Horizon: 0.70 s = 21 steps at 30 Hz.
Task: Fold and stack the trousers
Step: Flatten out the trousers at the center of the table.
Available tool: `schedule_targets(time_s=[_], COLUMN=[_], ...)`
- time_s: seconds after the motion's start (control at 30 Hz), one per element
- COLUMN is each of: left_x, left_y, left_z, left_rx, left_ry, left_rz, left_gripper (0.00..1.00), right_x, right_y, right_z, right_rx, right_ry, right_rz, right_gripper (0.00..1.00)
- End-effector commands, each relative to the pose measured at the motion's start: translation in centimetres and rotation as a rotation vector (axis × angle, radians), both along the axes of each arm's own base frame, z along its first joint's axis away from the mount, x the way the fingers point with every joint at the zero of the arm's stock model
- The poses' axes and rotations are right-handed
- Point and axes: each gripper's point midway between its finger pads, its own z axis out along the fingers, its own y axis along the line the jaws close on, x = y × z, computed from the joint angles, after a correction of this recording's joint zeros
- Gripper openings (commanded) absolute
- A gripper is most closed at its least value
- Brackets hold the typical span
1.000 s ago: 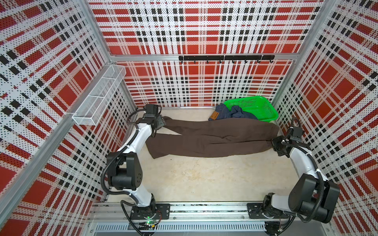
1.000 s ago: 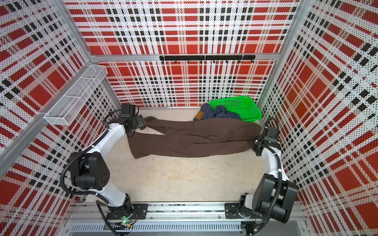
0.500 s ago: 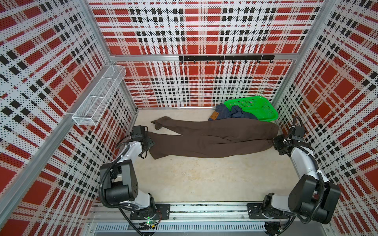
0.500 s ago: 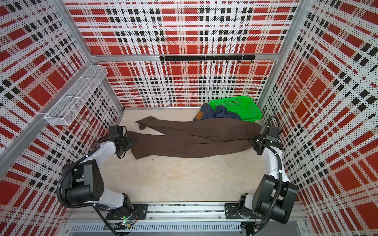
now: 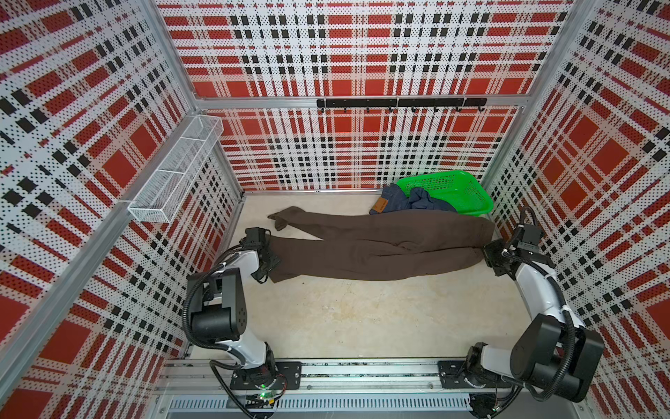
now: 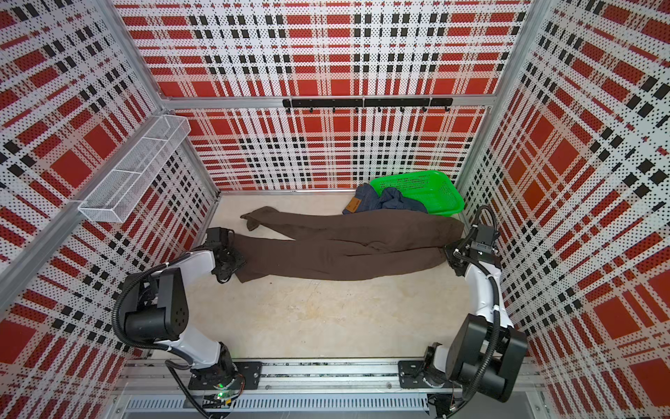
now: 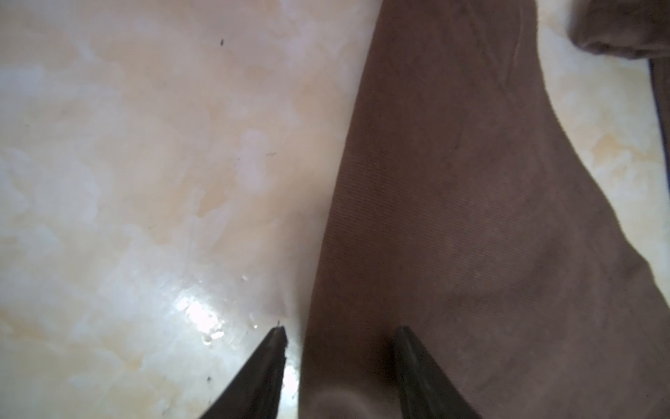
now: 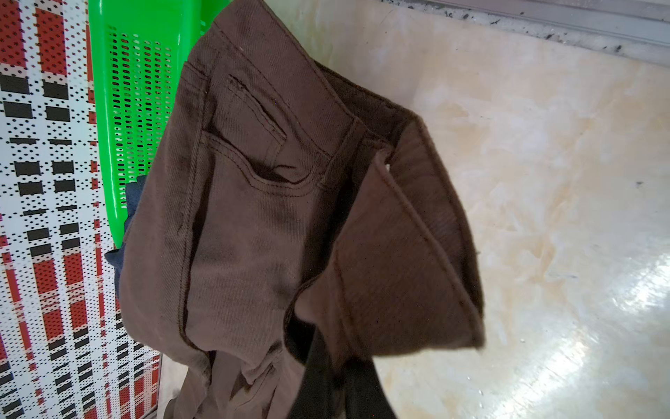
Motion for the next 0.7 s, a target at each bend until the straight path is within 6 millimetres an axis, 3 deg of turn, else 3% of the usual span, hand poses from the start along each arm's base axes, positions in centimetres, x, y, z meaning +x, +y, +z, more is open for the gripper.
schedule_targets(time_s=[0.0,0.23,0.3,0.4,0.47,0.53,0.6,0.67], left_x=[1.2,2.9,3.6,5.3,7.0,8.5,9.7,10.4], left_y=[0.0,-0.6,-0.9,-2.4,-5.1,-9.1,-15.1,-20.5], left_z=[0.9,1.9,3.1,6.6,9.3,11.5,12.5,11.9], left_rx=[0.022,0.050,0.077,0.149,0.199,0.244,0.271,0.283], left_ry=[-0.034,-0.050,-0.065,-0.096,-0.122,-0.132,-0.133,-0.111], left_rz=[-0.004,-0.030,-0.047,-0.098,-0.164,-0.246,-0.364,-0.472], left_gripper=[0.34,0.06,0.00,0.00,0.00,0.00,0.00,0.00], right_x=[-0.2,-0.4,-0.5,-0.7,-0.7,-0.8,-0.9,-1.0], right_y=[-0.5,-0.1,0.0,0.2,0.3,0.4,0.3,0.2], right_z=[0.9,0.7,0.7,0.9,1.1,1.2,1.4,1.5], right_rx=[-0.020,-0.014,-0.011,-0.007,-0.007,-0.010,-0.016,-0.021], right_ry=[-0.038,-0.041,-0.043,-0.055,-0.059,-0.059,-0.061,-0.056], right_rz=[-0.014,0.001,0.003,0.008,0.011,0.011,0.008,0.009], right_gripper=[0.00,0.00,0.00,0.00,0.00,0.00,0.00,0.00])
